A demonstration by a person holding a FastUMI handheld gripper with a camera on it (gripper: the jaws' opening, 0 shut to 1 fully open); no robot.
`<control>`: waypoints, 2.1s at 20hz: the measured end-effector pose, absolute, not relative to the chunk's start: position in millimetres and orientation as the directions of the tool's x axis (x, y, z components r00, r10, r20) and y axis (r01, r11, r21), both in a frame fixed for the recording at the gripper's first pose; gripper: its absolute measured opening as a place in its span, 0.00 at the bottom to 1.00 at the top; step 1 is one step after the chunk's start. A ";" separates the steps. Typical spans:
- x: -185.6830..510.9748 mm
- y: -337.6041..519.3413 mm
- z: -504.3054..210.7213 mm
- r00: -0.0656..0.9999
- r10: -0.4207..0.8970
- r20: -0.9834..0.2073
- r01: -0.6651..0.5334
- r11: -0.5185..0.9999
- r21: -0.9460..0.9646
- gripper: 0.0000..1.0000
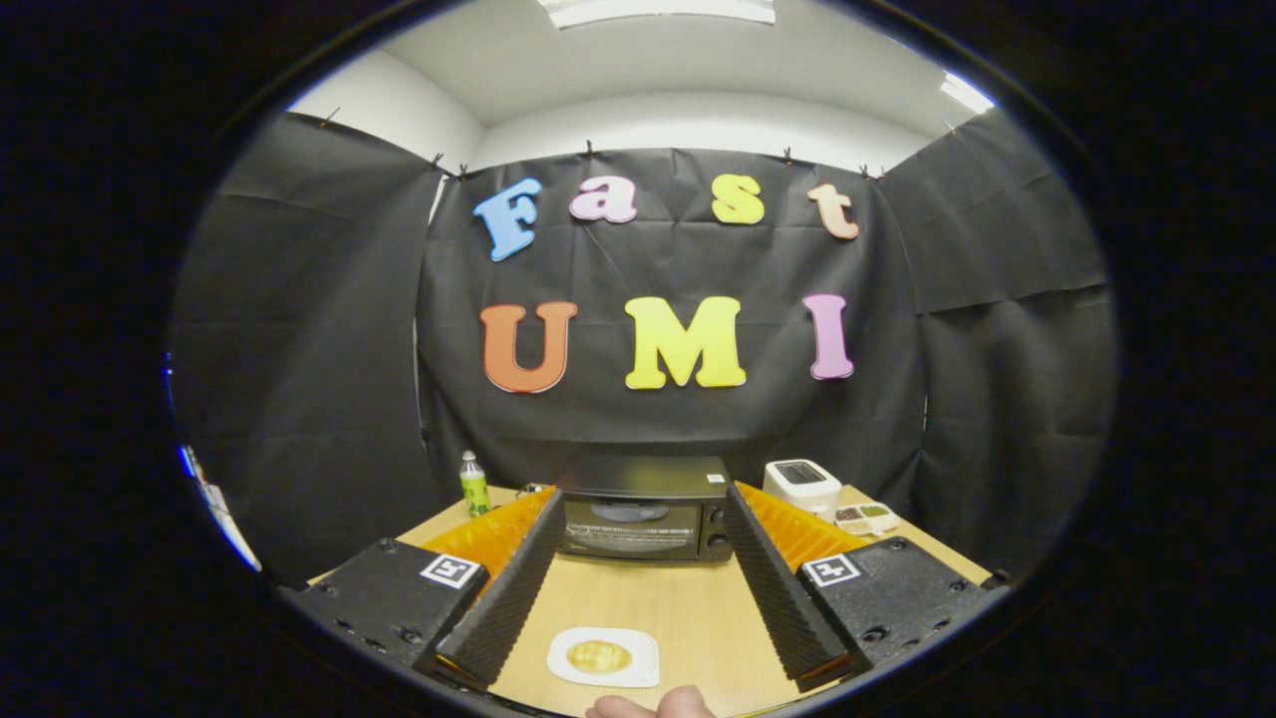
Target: Open the toaster oven, put the food inside, and close the toaster oven door.
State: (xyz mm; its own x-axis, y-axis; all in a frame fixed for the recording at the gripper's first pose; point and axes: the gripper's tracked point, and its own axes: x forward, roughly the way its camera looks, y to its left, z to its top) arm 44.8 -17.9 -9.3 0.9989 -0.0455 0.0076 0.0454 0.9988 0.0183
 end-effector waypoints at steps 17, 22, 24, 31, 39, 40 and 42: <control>178.2 -7.4 -0.1 0.999 -0.029 -0.014 0.030 0.999 0.037 1.00; 244.9 -19.2 -17.6 0.996 -0.053 -0.075 0.057 0.997 0.058 1.00; 268.7 -17.2 -28.3 0.994 -0.048 -0.093 0.053 0.997 0.050 1.00; 338.3 -16.2 -78.6 0.990 -0.060 -0.126 0.064 0.997 0.031 1.00; 387.5 -14.3 -140.4 0.979 -0.102 -0.179 0.102 0.995 -0.009 1.00; 390.8 -16.1 -144.4 0.978 -0.113 -0.178 0.111 0.994 -0.019 1.00; 395.4 -22.2 -154.7 0.973 -0.143 -0.179 0.140 0.990 -0.027 1.00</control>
State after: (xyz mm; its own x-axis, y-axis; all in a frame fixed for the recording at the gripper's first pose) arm 395.4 -22.2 -154.7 0.9733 -0.1429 -0.1794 0.1403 0.9897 -0.0272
